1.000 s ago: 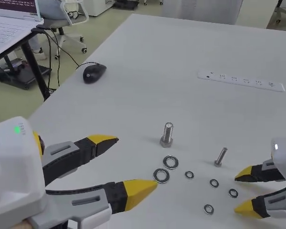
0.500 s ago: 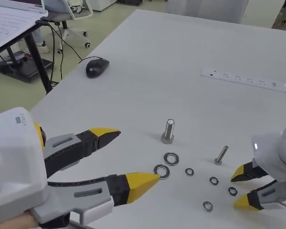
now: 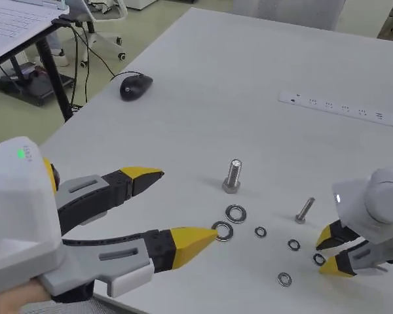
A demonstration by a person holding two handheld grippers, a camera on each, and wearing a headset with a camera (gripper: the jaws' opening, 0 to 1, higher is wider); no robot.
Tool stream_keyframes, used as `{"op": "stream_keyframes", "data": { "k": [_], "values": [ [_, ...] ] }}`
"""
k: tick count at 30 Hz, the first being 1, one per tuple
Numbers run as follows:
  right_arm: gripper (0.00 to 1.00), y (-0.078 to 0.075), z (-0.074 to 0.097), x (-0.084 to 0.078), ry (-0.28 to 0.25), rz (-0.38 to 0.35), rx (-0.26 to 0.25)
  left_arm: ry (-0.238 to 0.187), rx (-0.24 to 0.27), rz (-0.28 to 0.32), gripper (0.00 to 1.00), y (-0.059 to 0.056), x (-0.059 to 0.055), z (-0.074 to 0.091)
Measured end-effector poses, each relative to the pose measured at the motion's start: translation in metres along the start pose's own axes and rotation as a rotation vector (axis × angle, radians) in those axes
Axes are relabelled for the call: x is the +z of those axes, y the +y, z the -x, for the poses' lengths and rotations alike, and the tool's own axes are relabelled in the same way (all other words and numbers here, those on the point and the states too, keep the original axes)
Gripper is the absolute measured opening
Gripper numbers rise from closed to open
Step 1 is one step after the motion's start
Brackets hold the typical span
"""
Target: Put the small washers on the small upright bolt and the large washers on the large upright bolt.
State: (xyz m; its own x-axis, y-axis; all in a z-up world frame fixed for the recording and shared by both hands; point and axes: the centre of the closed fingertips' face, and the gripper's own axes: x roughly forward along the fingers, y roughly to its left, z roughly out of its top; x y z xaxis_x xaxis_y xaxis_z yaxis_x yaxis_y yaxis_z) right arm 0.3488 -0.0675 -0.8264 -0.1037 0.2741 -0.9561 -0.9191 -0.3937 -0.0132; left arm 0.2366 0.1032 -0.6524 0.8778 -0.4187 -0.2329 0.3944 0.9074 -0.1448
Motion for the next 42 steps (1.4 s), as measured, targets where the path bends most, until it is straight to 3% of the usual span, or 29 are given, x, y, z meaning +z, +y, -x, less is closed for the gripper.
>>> {"op": "stream_keyframes", "data": {
  "k": [13, 24, 32, 42],
  "values": [
    [0.15, -0.001, 0.000, 0.001, 0.012, 0.013, -0.007, -0.004, -0.006, 0.003, 0.59, -0.002, -0.001, -0.002],
    [0.12, -0.003, 0.001, 0.001, 0.005, -0.022, -0.016, -0.001, -0.005, -0.004, 0.59, -0.003, 0.000, -0.001],
    [0.12, -0.007, 0.024, 0.011, -0.012, -0.032, -0.028, 0.001, -0.014, -0.008, 0.59, -0.005, 0.001, -0.002],
    [0.12, -0.029, 0.058, 0.023, -0.010, -0.012, -0.078, -0.005, -0.033, -0.009, 0.59, -0.009, 0.002, -0.005]
  ]
}}
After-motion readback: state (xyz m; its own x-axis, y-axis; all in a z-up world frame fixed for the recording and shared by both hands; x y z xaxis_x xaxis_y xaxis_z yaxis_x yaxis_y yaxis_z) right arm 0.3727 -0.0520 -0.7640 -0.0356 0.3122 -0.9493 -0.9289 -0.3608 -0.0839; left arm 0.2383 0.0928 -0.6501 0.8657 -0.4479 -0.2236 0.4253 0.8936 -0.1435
